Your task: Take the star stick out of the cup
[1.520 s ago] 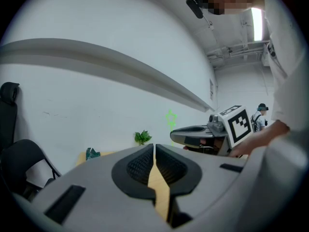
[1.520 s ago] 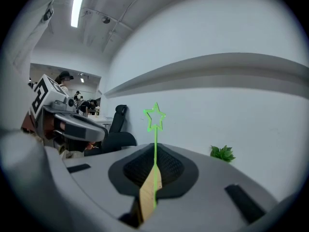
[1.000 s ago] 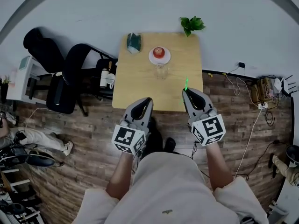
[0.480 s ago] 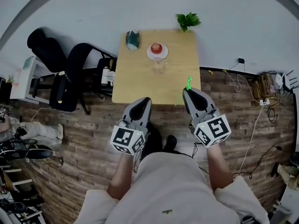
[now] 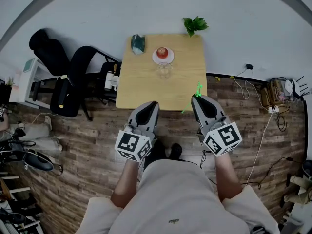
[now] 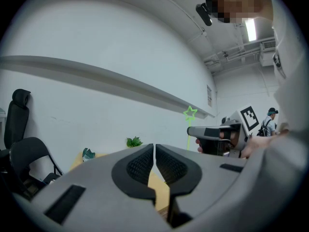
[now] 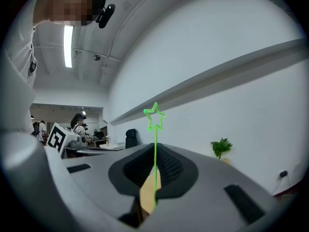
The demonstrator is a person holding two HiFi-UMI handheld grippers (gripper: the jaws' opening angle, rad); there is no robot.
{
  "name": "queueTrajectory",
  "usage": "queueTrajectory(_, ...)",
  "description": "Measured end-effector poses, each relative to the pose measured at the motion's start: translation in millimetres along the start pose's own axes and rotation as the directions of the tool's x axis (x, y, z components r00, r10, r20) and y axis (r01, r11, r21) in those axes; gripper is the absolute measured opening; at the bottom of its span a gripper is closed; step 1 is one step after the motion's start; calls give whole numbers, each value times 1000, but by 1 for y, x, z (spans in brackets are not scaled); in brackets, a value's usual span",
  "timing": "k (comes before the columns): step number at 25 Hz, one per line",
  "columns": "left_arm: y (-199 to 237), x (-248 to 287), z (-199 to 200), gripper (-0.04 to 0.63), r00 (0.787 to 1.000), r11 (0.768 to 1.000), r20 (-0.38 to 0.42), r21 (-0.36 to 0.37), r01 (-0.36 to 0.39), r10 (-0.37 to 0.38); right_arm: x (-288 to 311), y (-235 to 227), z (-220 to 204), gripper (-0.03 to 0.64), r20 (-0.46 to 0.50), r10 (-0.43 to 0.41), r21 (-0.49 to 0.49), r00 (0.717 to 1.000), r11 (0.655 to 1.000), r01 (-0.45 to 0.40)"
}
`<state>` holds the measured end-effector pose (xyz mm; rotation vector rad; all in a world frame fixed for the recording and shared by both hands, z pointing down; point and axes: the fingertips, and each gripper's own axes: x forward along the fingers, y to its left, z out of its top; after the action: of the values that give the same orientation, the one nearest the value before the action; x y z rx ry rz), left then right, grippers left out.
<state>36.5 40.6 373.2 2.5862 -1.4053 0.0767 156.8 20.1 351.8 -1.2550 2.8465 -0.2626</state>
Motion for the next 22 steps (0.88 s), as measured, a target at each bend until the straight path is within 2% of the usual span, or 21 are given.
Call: queueTrajectory(22,-4,-9,0,17,1000,1000,-2,7,11,-11,-5,8,0,12,12,11,32,1000,999,-12)
